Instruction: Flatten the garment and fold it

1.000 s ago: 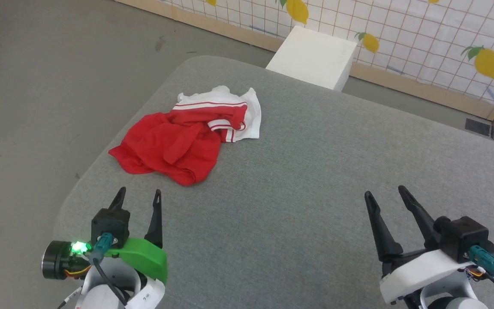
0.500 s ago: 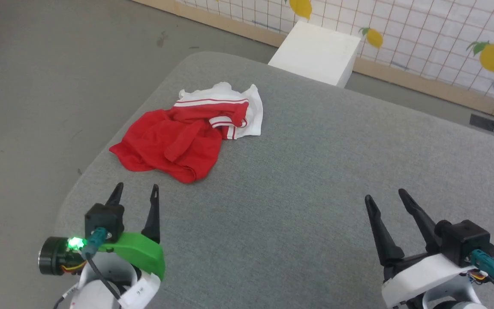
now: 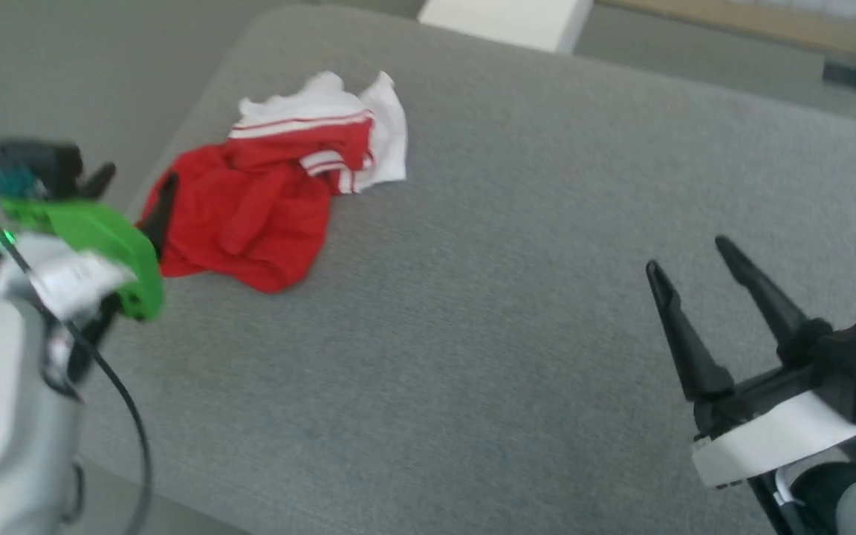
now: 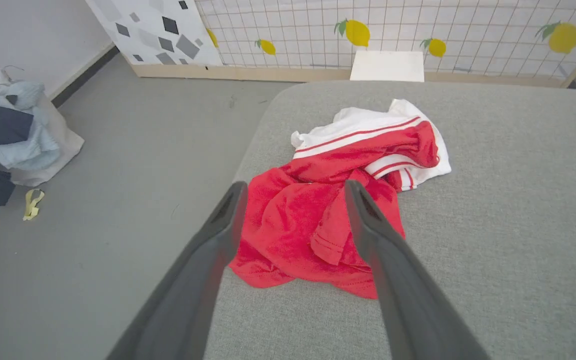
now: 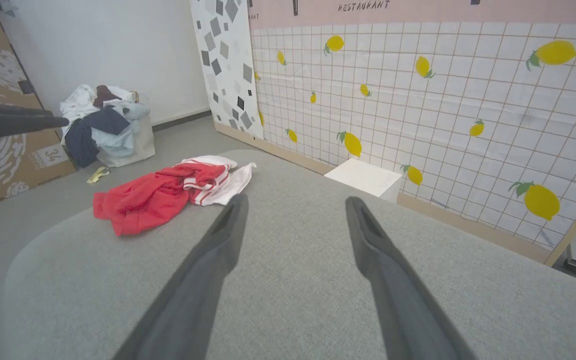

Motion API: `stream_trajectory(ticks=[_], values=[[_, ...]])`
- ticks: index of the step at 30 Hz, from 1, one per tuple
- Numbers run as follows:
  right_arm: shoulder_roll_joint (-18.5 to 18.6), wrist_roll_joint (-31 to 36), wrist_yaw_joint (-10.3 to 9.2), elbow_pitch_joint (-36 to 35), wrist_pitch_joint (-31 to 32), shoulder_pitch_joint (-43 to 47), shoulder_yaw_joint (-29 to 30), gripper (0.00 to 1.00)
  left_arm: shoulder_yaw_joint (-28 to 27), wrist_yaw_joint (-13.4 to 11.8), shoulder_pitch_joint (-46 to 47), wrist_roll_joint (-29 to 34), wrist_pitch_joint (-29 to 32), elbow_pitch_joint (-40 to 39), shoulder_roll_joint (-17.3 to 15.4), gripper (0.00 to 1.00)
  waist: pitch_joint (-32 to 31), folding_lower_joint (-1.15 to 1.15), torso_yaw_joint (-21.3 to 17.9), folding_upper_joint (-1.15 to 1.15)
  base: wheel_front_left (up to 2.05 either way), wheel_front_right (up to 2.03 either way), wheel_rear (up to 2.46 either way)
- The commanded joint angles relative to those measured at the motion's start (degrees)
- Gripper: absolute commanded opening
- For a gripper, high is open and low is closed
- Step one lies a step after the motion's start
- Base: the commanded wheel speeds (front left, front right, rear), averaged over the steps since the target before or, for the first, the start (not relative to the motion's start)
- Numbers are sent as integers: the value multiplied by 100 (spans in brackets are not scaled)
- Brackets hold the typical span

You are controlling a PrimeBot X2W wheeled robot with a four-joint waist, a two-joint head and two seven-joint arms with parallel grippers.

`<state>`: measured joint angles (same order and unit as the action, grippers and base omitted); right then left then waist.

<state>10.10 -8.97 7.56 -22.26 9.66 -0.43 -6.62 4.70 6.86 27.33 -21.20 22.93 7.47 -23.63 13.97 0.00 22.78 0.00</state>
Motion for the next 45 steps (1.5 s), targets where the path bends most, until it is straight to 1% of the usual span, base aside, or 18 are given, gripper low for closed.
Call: stream_trajectory(ticks=[1, 3, 7, 8, 11, 13, 15, 17, 20, 24, 30, 31, 32, 38, 45], values=[[31, 30, -8, -118, 42, -146, -2, 100, 77, 39, 312, -209, 170, 116, -154, 100, 676, 0, -543, 0, 0, 0, 0], [63, 22, -8, -302, 118, -251, -4, 100, 222, 55, 746, -528, 373, 310, -435, 100, 879, 0, -688, 0, 0, 0, 0], [105, 6, -8, -513, 194, -417, 17, 100, 762, 60, 1389, -1109, 499, 749, -972, 100, 1157, 0, -947, 0, 0, 0, 0], [100, 5, -8, -539, 199, -434, 30, 100, 892, 60, 1504, -1241, 506, 898, -1056, 100, 1199, 0, -1007, 0, 0, 0, 0], [92, 10, -8, -546, 191, -423, 93, 100, 1289, 61, 1699, -1448, 471, 1276, -1159, 100, 1282, 0, -1119, 0, 0, 0, 0], [90, 9, -8, -552, 170, -385, 116, 100, 1482, 61, 1773, -1506, 403, 1577, -1146, 100, 1321, 0, -1149, 0, 0, 0, 0], [101, 16, -8, -578, 164, -338, 99, 100, 1597, 62, 1849, -1535, 313, 1895, -1063, 100, 1362, 0, -1180, 0, 0, 0, 0], [119, 19, -8, -606, 167, -300, 79, 100, 1624, 61, 1920, -1614, 242, 2219, -926, 100, 1396, 0, -1203, 0, 0, 0, 0], [140, 24, -8, -680, 177, -264, 77, 100, 1636, 27, 2064, -1557, 41, 2606, -820, 100, 1470, 0, -1226, 0, 0, 0, 0], [159, 45, -8, -817, 229, -212, 94, 100, 1613, -132, 2286, -1426, -343, 3073, -719, 100, 1576, 0, -1229, 0, 0, 0, 0], [202, 69, -8, -935, 283, -133, 150, 100, 1771, -72, 2419, -1431, -396, 3622, -526, 100, 1655, 0, -1187, 0, 0, 0, 0], [209, 69, -8, -941, 290, -131, 163, 100, 1786, -54, 2434, -1462, -397, 3690, -498, 44, 1656, 0, -1176, 0, 0, 0, 0], [214, 67, -8, -941, 296, -130, 174, 100, 1803, -41, 2447, -1476, -414, 3730, -482, 0, 1653, 0, -1167, 0, 0, 0, 0], [228, 58, -8, -902, 329, -132, 234, 100, 1888, 12, 2549, -1495, -675, 3950, -475, 0, 1527, 0, -1080, 0, 0, 0, 0], [180, -4, -8, -719, 300, -138, 205, 100, 1844, 30, 2697, -1456, -1446, 4046, -531, 0, 1088, 0, -1020, 0, 0, 0, 0]])
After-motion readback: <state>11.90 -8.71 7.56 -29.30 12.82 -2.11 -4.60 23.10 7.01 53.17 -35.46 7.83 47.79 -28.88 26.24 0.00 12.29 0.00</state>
